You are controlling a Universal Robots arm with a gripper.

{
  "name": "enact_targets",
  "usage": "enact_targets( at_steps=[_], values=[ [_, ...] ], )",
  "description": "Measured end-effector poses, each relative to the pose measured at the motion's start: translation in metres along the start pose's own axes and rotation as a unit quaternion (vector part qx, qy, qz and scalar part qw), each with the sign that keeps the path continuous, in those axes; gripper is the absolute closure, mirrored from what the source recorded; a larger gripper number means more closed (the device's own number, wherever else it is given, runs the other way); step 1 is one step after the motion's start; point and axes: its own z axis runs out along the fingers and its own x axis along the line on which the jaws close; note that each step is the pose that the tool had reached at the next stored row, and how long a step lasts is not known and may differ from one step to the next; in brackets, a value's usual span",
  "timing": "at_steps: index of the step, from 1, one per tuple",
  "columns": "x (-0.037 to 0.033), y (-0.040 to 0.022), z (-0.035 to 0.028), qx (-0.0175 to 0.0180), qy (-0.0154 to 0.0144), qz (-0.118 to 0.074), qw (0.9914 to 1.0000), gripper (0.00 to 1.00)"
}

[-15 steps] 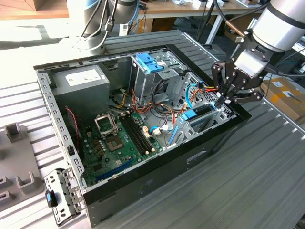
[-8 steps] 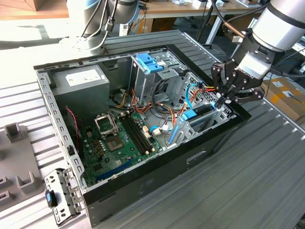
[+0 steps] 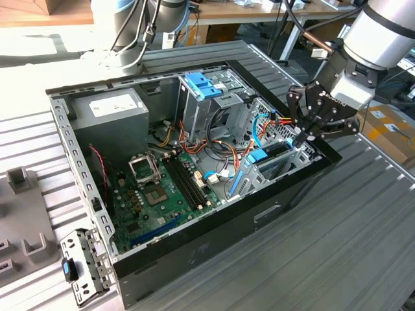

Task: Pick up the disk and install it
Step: 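Insert the first disk wire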

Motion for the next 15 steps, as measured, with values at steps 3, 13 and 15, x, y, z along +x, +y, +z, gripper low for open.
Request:
enact_targets(
  at_steps=[3, 13, 15],
  values=[
    [0.0000, 0.0000, 0.0000, -0.0009, 0.0002, -0.017, 0.99985, 0.89],
    [0.0000, 0.0000, -0.0001, -0.0033, 0.0000, -0.071, 0.99747, 0.89],
    [0.0000, 0.0000, -0.0001, -0.0036, -0.0002, -0.079, 0.99686, 0.89]
  ],
)
